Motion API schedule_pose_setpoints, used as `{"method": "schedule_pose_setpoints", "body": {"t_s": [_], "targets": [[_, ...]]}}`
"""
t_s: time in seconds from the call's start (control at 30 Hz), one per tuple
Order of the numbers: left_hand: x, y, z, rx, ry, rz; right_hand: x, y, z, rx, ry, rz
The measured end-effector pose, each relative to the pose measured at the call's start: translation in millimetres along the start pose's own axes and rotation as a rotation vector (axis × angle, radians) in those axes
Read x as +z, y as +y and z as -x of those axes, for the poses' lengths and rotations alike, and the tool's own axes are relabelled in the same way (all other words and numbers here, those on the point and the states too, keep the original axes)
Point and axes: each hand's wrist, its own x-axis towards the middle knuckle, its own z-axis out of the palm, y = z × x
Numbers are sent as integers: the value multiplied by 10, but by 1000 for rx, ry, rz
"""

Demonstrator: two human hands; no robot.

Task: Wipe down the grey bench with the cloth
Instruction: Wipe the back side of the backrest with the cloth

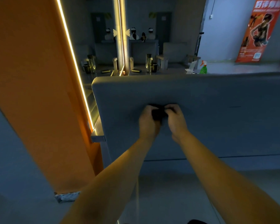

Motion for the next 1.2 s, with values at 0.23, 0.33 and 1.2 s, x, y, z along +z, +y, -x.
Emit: {"method": "schedule_pose_setpoints", "body": {"t_s": [0.23, 0.33, 1.2], "targets": [[146, -151, 81, 94, -164, -168, -33, 25, 13, 10, -3, 69], [-149, -90, 340, 136, -131, -9, 12, 123, 123, -45, 61, 113], [-4, -496, 118, -36, 88, -148, 136, 413, -28, -213, 51, 117]]}}
